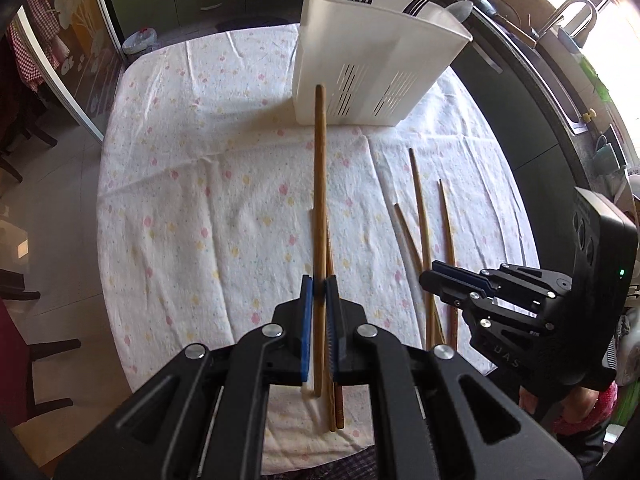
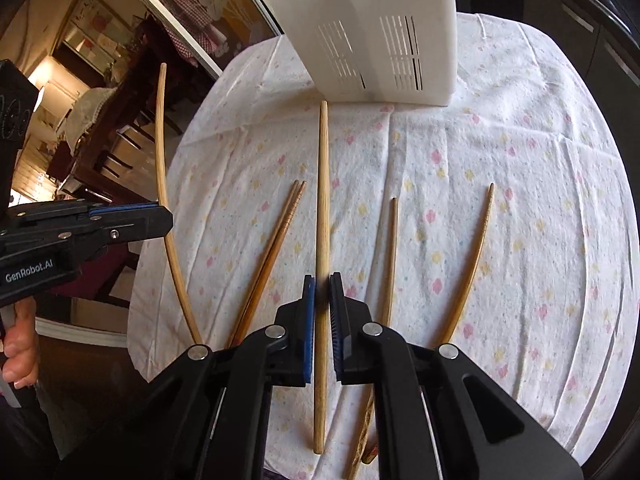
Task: Organize utensils
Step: 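Lift and drop the chopstick into the white caddy from the left tool while the right tool carries its chopstick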
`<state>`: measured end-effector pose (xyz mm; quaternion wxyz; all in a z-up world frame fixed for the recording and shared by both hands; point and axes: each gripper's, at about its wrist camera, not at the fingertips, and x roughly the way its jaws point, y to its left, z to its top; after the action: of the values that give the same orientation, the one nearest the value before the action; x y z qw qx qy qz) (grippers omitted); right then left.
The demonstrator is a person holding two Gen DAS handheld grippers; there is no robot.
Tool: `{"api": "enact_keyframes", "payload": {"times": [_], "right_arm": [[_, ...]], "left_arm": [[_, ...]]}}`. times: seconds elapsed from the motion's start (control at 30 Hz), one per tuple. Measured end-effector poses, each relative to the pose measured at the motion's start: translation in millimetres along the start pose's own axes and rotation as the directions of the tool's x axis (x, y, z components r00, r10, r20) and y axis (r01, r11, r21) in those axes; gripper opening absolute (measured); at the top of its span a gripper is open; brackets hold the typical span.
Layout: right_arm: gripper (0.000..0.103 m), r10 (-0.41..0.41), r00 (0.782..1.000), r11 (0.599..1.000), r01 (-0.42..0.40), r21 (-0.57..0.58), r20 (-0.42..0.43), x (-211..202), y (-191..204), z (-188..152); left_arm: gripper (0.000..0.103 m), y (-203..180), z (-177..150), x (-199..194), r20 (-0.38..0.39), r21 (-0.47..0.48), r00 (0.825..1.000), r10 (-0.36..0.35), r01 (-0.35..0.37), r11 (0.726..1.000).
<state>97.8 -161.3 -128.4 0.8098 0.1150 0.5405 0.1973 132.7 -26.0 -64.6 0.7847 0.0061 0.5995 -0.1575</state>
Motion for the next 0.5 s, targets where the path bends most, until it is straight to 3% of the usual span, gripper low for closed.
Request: {"api": "enact_keyframes", "payload": {"times": [0.23,0.5], "right_arm": [[0.008,0.075,0.985,0.997,-0.078,0.012,0.157,-46.2,-14.0,-1.8],[0.008,0.094,0.951,0.995,-0.094,-0.013,0.296,-95.2,-23.8,25.0]], "left_arm": [[0.007,-19.7,15.9,-39.2,0.105,0.017,0.994,-0.008,0.006,1.0],[0.007,-37.9,54.0,-99.5,0.265,0.033,0.964,-0.007,-0.002,0.999]]}}
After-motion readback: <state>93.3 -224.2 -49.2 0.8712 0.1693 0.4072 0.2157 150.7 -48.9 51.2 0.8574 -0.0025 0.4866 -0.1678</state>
